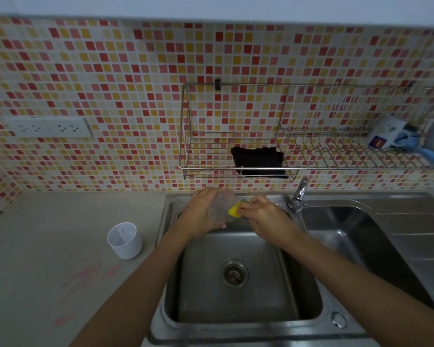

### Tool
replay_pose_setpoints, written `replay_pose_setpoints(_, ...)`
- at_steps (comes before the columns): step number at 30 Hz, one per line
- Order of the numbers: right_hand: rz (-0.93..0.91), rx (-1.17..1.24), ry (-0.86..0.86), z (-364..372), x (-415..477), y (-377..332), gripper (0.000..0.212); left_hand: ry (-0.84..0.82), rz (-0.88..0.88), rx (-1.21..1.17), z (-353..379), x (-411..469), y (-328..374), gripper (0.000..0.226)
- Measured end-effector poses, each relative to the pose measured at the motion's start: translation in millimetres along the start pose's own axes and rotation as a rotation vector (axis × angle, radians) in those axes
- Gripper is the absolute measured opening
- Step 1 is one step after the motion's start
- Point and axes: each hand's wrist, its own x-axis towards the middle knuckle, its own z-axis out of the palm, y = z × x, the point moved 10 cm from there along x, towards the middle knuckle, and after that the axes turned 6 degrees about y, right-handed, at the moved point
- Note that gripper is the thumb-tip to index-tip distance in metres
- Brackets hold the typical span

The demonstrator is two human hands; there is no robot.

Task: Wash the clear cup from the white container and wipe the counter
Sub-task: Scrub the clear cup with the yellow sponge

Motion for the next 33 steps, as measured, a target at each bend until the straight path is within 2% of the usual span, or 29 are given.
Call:
replay_pose_setpoints(3,0.125,0.183,-0.067,17,-7,-3,0.025,-0.027,-0.004,0.036,1,-2,-6,0.088)
replay_pose_setpoints(7,-0.076,-0.037,-0.153,35,6,-5,0.032,-0.086,0.006,0.036,11,-5,-3,0.088)
replay_pose_setpoints(10,-0.092,-0.107,-0.115,28,7,-3,0.033,-0.082,0.025,0.026,6,-3,3,0.088)
replay_pose_setpoints(13,0.025,0.067,-0.007,15,-2,-9,0.029,-0.084,0.003,0.032,5,-2,-2,0.089)
replay_pose_setpoints(15,0.074,0.181,-0.043,24,-4,-14,0.027,-0.110,0.007,0.057,11,-3,-5,0.088)
replay_pose_setpoints(17,0.035,0.148,-0.107,34,-2,-15,0.028,-0.125,0.017,0.065,16,-5,-4,0.088)
replay_pose_setpoints(21,-0.073,-0.023,-0.099,31,1,-2,0.032,-0.129,0.005,0.046,12,-5,-5,0.086)
replay_pose_setpoints(27,-0.083,0.060,-0.131,23,-13,-10,0.037,-0.163,-0.046,0.001,14,-5,-17,0.091)
replay_pose_setpoints(33,-0.075,0.022,-0.063,18,-9,-14,0.020,-0.142,-0.079,-0.059,14,-3,-13,0.091)
